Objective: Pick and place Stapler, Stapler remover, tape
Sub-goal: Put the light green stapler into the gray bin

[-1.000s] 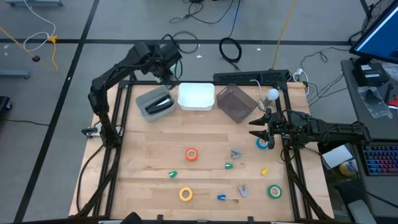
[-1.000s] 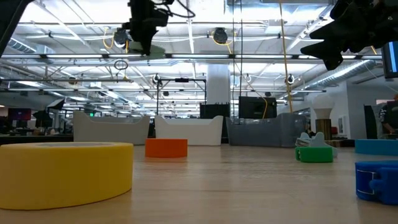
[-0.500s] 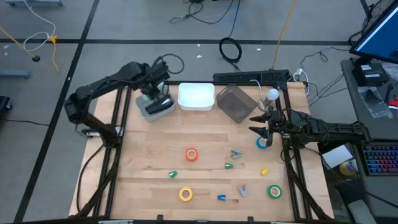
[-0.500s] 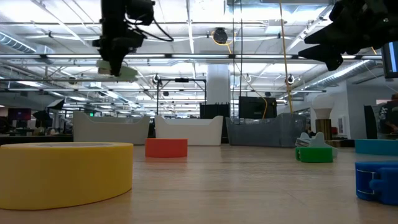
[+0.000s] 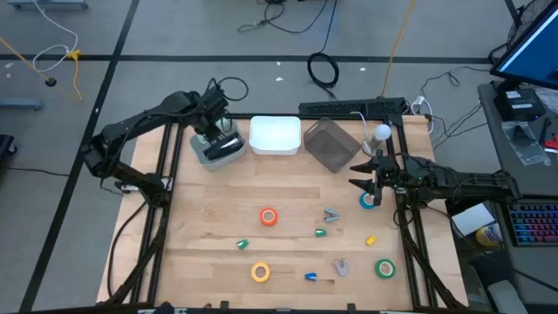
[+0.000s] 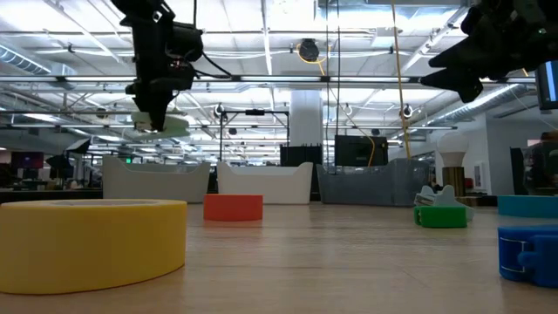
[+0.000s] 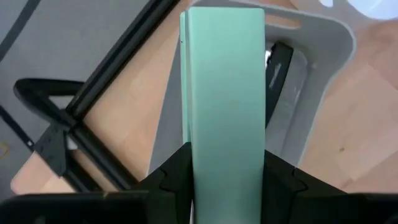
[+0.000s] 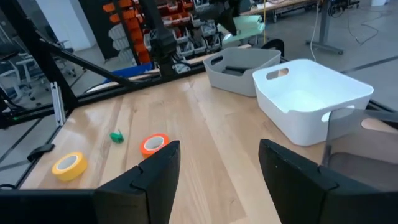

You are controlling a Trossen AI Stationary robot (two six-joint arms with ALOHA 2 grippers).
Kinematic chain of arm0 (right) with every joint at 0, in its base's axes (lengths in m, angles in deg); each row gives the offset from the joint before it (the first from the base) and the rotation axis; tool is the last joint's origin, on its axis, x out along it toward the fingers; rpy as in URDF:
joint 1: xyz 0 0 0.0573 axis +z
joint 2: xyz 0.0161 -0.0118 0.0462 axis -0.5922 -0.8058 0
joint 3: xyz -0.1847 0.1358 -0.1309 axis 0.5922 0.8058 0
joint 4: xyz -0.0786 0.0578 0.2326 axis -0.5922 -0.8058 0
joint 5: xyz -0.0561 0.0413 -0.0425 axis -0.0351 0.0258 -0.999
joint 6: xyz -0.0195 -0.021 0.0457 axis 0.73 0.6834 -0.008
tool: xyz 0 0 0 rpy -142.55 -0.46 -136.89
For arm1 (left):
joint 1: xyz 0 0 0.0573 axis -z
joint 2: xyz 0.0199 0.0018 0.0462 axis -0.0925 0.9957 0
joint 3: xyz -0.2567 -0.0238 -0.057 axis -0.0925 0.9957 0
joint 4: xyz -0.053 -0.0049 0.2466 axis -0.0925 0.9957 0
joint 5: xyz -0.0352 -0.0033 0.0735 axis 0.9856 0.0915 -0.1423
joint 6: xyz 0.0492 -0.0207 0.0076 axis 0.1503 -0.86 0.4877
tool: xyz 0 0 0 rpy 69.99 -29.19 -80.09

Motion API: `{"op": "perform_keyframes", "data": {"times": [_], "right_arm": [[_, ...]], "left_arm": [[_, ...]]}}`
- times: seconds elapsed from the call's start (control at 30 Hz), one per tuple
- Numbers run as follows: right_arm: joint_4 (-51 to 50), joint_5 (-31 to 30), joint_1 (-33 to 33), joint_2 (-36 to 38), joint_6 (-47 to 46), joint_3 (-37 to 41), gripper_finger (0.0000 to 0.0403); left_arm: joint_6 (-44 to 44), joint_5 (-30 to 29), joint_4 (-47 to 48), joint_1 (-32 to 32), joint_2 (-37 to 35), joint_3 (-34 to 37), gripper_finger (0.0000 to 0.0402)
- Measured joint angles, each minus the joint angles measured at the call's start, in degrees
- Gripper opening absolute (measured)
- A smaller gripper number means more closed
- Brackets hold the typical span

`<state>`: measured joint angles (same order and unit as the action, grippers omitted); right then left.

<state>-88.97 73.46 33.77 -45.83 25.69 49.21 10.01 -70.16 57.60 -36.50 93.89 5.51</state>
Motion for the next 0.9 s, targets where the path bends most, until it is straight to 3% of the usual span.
{"op": "perform_keyframes", "data": {"times": [0.27, 0.53, 0.9], "right_arm": [[-1.8, 0.0, 0.0, 0.0, 0.1, 0.0, 0.021], [-4.5, 0.0, 0.0, 0.0, 0.3, 0.0, 0.021], [-6.2, 0.0, 0.0, 0.0, 0.3, 0.0, 0.021]], "left_arm": [[7.8, 3.1, -2.6, -6.6, -0.1, 0.0, 0.0127], [13.7, 5.4, -5.0, -8.3, 0.4, 0.0, 0.0127], [18.3, 7.1, -7.4, -9.4, 8.4, 0.0, 0.0127]]}}
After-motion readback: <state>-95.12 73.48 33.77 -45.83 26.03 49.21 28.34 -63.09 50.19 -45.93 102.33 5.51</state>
